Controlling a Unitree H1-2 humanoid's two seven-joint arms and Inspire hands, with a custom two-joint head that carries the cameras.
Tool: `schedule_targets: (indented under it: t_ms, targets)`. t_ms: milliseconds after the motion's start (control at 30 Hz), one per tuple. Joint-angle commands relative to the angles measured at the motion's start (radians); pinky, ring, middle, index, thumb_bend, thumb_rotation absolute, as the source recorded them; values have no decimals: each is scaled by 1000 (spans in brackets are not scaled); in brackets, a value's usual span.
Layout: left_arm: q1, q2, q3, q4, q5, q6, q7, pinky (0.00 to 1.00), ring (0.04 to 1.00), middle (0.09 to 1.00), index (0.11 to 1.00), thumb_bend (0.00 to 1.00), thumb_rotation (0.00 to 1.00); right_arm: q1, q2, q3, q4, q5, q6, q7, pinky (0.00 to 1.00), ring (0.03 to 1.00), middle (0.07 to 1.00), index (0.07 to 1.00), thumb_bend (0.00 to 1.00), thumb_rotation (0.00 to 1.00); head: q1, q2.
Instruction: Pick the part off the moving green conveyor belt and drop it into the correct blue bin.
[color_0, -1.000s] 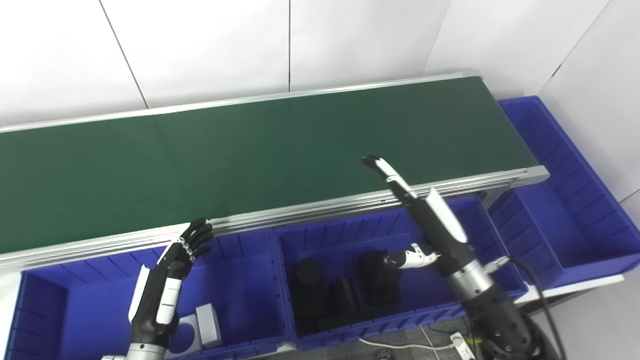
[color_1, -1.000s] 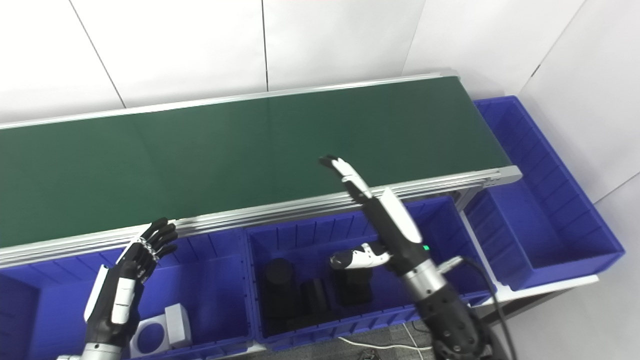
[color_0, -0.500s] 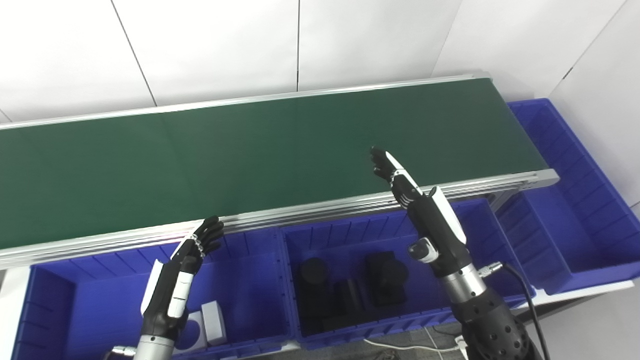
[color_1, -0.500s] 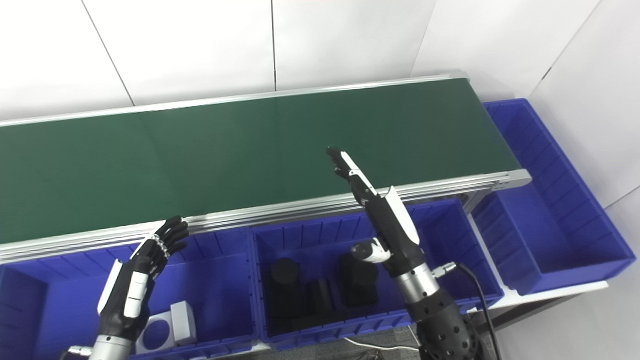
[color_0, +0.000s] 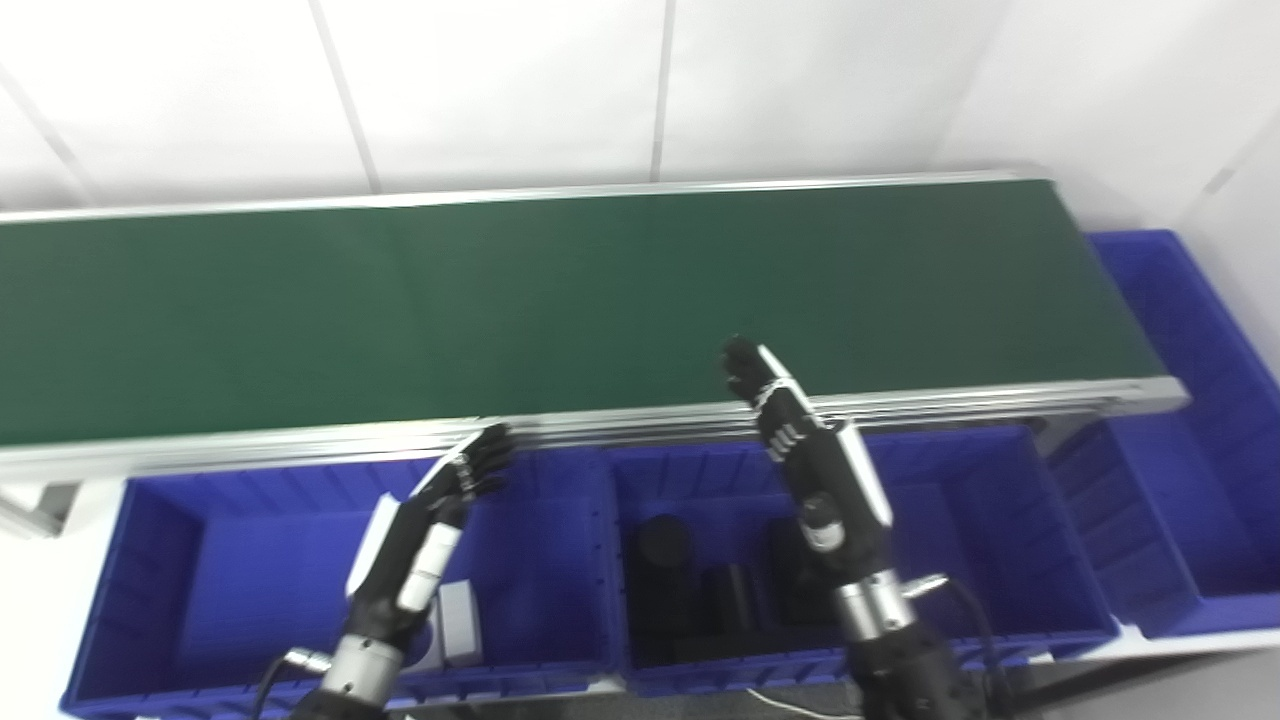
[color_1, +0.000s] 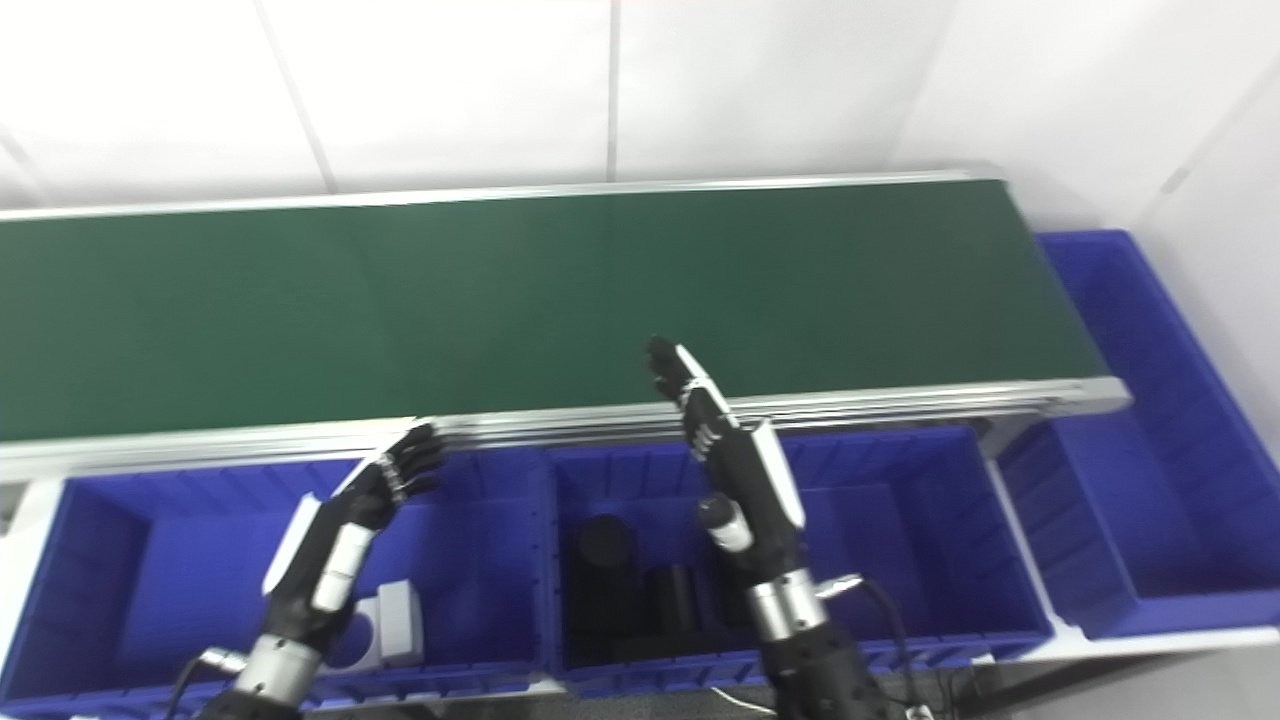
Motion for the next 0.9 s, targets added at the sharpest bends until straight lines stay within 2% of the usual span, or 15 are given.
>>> schedule_targets:
  t_ms: [0,133,267,400,567,867]
  targets:
    - [-4,-2,-5,-15,9,-41,16,823,863,868,864,567,970,-15,24,1,34,-24,-45,-20,879,905,902,902,1000,976,13,-1]
    - [-2,-3,-11,-10,25,-41,31,840,872,870,861,573,968,-22,38,14,125,-62,-45,-61,822,851,867,872,976,952,22,-9]
    - [-4,-5,-17,-1,32,-42,52,828,867,867,862,560,972,-29,9,35,193,-98,-45,-103,830,832,865,865,958,940,31,-16]
    - [-10,-6,-25,11,38,-41,66,837,870,867,866,551,987,-35,-18,62,217,-144,-45,-172,822,814,855,857,949,964,47,-17]
    - [-12,-4,-38,17,48,-42,82,849,872,868,865,585,998,-44,-44,91,244,-160,-45,-226,814,809,851,851,949,975,59,-16]
    - [-14,-7,-61,20,50,-42,109,832,867,866,863,559,994,-64,-80,119,291,-148,-45,-268,794,784,840,840,933,956,79,-23]
